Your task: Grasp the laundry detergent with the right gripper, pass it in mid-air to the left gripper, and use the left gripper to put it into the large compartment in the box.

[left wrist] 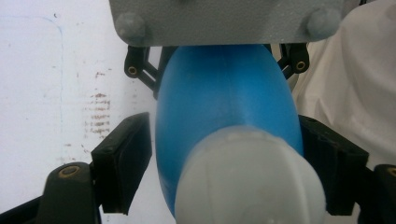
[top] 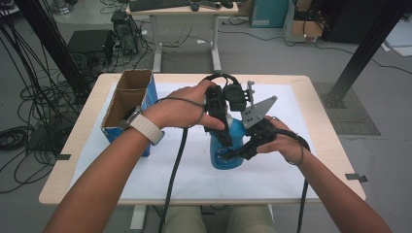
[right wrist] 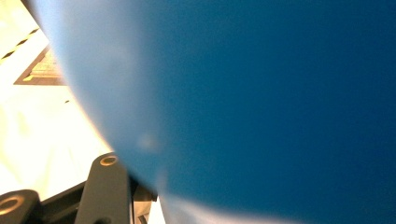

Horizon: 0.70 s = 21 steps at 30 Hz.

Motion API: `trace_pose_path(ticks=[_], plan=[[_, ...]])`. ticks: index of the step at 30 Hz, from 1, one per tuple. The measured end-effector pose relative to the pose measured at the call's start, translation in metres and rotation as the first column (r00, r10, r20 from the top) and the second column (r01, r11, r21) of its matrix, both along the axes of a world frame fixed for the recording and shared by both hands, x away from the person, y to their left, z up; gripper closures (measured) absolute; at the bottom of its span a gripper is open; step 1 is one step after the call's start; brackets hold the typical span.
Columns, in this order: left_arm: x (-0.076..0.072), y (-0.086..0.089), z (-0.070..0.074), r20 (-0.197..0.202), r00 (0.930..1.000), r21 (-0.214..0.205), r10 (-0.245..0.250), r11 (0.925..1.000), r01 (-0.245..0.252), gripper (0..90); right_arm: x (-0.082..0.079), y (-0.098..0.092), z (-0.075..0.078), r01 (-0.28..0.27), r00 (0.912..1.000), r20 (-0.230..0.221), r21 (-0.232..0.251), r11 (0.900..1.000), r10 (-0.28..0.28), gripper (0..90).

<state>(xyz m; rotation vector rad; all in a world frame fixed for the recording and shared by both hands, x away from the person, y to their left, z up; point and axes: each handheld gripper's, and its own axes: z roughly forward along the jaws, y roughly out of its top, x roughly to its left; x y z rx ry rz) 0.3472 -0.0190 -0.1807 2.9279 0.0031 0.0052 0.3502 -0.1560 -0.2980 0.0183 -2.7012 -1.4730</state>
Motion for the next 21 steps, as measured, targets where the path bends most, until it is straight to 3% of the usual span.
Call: trace_pose_path(ticks=[12,13,16,19,20,21], plan=[[0.0006,-0.0011,-0.0023,-0.003,0.9996,0.009,-0.026,0.9996,0.026,33.1,0.0000,0.0008,-0.0012,-0.014,0.9999,-0.004,-0.016,0.9998,0.014,42.6],[0.0001,-0.0013,-0.0028,-0.005,0.9995,0.010,-0.031,0.9995,0.031,34.2,0.0006,0.0014,-0.0019,-0.012,0.9998,0.015,-0.017,0.9998,0.012,42.5],[-0.0008,-0.0019,-0.0036,0.001,0.9994,0.018,-0.034,0.9993,0.034,36.0,-0.0008,0.0027,-0.0034,0.004,0.9998,0.017,-0.004,1.0000,-0.004,42.6],[-0.0011,-0.0017,-0.0040,0.001,0.9993,0.024,-0.038,0.9990,0.038,36.3,-0.0001,0.0024,-0.0029,-0.004,0.9997,0.022,-0.020,0.9998,0.005,42.6],[0.0008,-0.0024,-0.0045,0.010,0.9975,0.031,-0.070,0.9970,0.070,36.4,-0.0002,0.0024,-0.0030,-0.004,0.9997,0.022,-0.020,0.9998,0.004,42.6],[0.0006,-0.0025,-0.0046,0.012,0.9974,0.032,-0.070,0.9970,0.070,36.5,0.0003,0.0028,-0.0035,-0.007,0.9994,0.033,-0.021,0.9998,0.008,42.6]])
